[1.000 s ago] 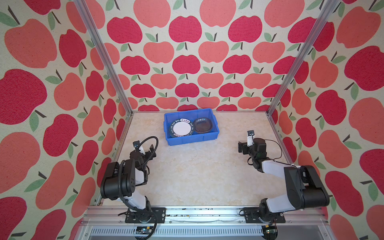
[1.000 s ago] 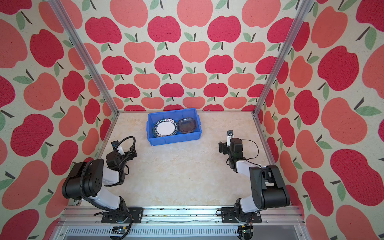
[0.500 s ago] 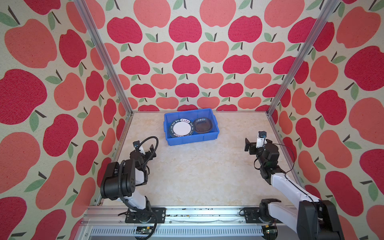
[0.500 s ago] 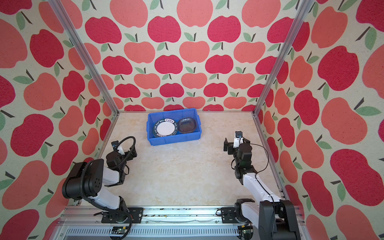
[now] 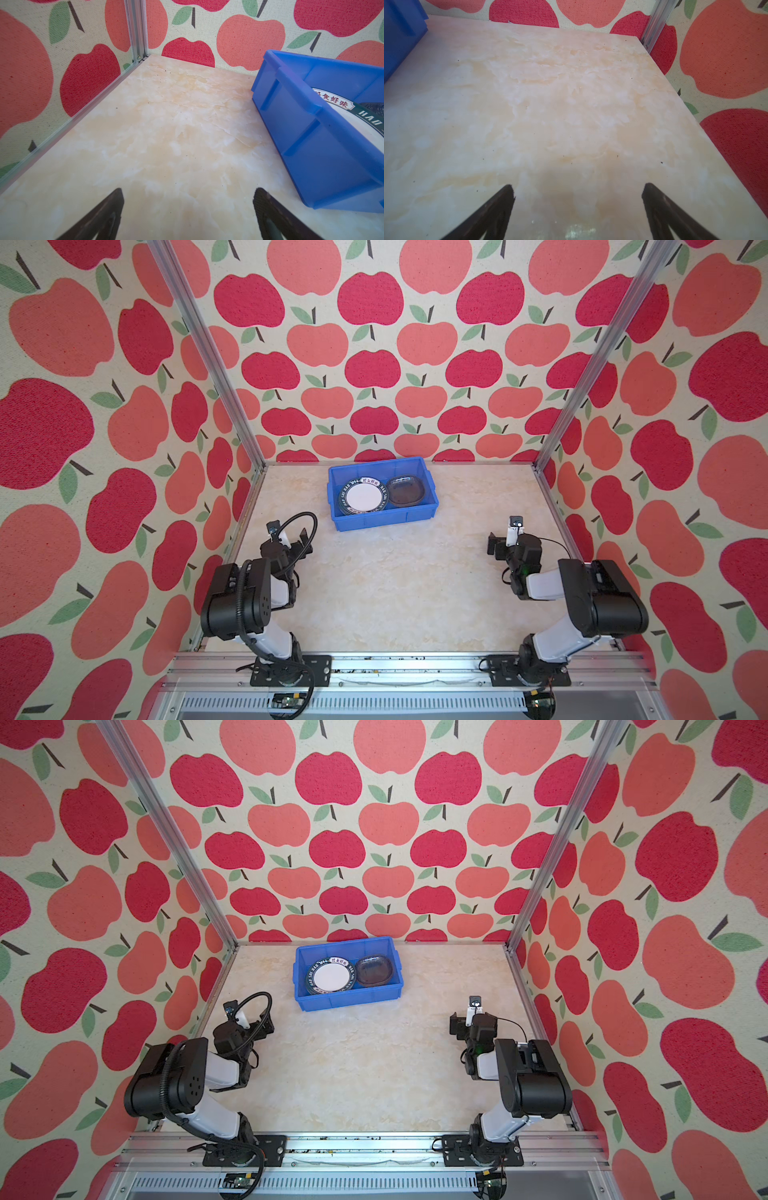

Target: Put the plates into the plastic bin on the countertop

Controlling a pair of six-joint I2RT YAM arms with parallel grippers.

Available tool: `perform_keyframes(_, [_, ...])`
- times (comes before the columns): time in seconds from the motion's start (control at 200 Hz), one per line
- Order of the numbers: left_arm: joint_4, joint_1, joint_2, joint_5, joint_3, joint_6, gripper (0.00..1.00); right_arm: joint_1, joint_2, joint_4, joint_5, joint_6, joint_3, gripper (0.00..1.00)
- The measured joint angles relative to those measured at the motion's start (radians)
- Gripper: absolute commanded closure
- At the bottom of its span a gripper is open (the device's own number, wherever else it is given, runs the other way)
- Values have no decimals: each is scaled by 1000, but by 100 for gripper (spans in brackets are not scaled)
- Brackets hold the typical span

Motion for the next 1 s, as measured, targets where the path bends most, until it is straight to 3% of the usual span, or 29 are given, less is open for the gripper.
perform_keyframes(0.49, [-132, -41, 0, -35, 93, 34, 1, 48, 11, 121, 105, -27, 5, 1])
perform_keyframes(1.001, [-176, -63, 0, -63, 104, 49, 1, -6, 11, 58, -28, -25, 37, 0])
